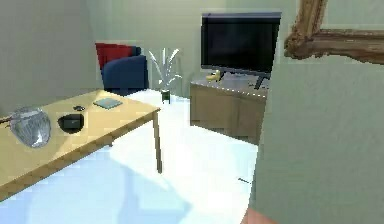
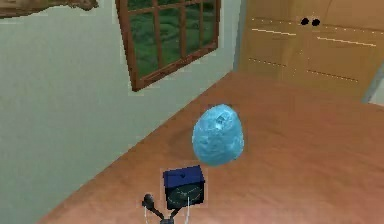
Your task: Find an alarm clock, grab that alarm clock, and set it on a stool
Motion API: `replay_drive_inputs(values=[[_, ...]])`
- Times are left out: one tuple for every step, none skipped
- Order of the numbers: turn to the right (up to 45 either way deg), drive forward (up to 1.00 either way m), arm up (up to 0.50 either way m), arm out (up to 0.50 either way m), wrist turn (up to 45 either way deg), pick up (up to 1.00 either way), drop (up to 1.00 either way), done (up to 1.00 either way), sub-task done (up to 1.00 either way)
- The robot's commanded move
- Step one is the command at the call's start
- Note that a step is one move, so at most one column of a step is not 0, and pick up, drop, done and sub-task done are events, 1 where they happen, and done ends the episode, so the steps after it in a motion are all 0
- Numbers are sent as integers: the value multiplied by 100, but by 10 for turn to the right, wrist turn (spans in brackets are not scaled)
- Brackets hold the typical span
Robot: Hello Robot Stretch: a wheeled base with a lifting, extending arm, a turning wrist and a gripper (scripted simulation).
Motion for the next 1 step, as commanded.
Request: replay_drive_inputs(values=[[450,0,0,0,0,0,0,0,0]])
